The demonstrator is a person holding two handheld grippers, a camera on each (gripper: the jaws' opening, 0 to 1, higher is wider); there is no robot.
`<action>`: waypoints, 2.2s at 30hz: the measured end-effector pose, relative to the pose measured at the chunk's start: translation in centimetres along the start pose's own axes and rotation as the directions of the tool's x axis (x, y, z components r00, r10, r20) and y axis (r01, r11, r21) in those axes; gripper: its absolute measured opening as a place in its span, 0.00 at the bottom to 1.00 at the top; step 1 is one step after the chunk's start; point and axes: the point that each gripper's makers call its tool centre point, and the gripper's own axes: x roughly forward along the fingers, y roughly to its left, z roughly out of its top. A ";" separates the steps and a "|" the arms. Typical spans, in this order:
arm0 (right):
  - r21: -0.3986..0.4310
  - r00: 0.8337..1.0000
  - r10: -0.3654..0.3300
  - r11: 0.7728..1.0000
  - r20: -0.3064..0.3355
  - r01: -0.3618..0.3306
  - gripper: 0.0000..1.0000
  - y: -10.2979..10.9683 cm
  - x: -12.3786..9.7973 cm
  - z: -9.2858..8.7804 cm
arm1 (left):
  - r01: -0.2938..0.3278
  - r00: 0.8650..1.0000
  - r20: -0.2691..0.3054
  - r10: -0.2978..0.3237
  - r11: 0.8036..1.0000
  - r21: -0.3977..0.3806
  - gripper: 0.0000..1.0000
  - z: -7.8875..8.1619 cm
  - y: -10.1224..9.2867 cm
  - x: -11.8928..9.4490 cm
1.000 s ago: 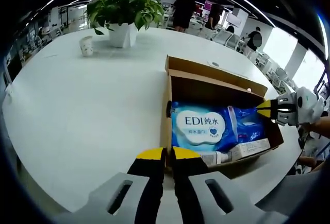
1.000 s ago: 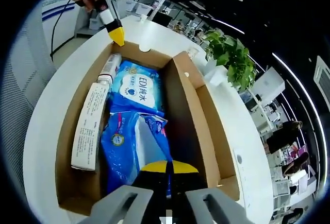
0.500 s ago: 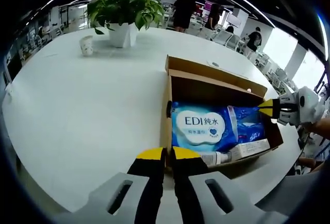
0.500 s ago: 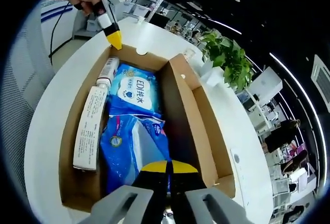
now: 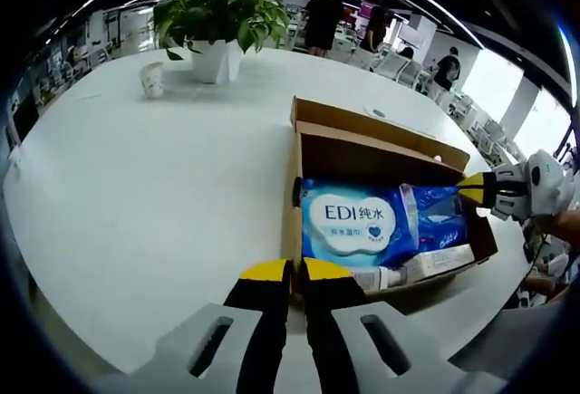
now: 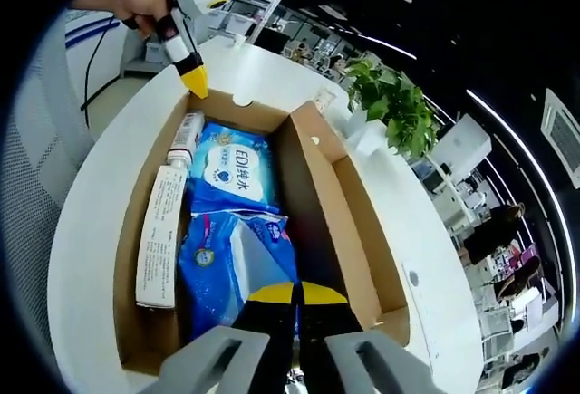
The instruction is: Operate the shoe box by opening the lid, removing the specified soft item, and placing it in the target area until the item is outside and the box remains undamaged.
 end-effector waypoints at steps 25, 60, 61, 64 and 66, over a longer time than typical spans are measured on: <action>0.033 0.997 -0.033 0.999 0.068 0.031 0.00 -1.1 -1.4 2.6 | -0.001 1.000 -0.003 0.001 1.000 0.001 0.03 0.0 -0.1 0.0; 0.052 0.969 -0.113 0.993 0.221 0.104 0.00 -4.2 -6.2 7.6 | 0.005 1.000 0.006 -0.005 1.000 -0.013 0.03 -0.1 -0.2 0.0; 0.061 0.967 -0.120 0.992 0.226 0.108 0.00 -4.4 -6.5 7.7 | 0.005 1.000 0.006 -0.004 1.000 -0.014 0.03 -0.1 -0.2 0.0; 0.076 0.963 -0.132 0.990 0.236 0.117 0.00 -4.9 -7.1 7.7 | 0.004 1.000 0.004 -0.004 1.000 -0.012 0.03 -0.1 -0.2 -0.1; 0.084 0.960 -0.141 0.989 0.241 0.124 0.00 -5.2 -7.5 7.7 | 0.005 1.000 0.005 -0.005 1.000 -0.014 0.03 0.0 -0.2 -0.1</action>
